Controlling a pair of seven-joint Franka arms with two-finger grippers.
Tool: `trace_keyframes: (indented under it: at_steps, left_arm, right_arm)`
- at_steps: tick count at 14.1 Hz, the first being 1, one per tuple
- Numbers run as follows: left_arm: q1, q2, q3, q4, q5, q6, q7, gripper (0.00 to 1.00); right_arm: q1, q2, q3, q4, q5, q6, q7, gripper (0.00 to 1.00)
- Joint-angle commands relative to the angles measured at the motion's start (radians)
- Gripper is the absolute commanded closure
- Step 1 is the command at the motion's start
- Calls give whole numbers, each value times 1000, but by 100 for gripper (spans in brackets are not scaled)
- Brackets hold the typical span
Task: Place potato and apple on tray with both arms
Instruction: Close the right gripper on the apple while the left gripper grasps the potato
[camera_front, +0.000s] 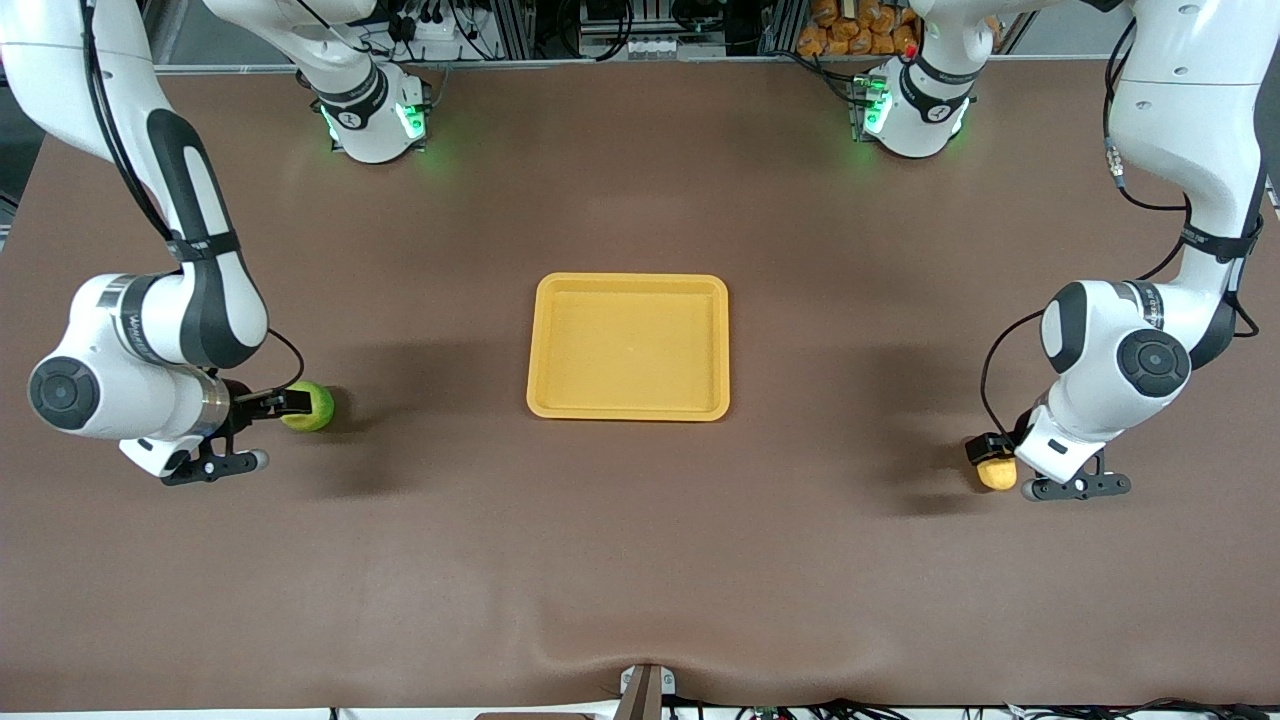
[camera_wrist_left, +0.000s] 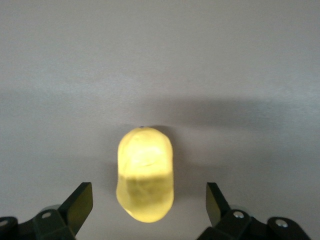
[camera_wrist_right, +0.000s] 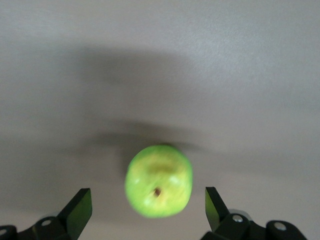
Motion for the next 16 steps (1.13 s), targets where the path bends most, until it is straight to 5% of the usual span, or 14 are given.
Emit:
trace_keyframes:
  at_steps: [1,12,14,15,16]
  left_arm:
    - [10,9,3,12,27,13,-22,0]
    - [14,55,1,19,28,66,-62,7]
    - [13,61,1,21,27,69,-64,10]
    - [13,62,1,19,27,82,-64,14]
    - [13,68,1,19,27,89,-64,15]
  right_arm:
    - [-24,-12,13,-90,-18,89,-34,0]
    - [-30,70,15,-116,-1,152,-23,0]
    - [-37,71,15,-113,-1,191,-23,54]
    - [-36,68,15,-111,-1,191,-23,70]
    - [-33,62,15,-108,-1,188,-23,73]
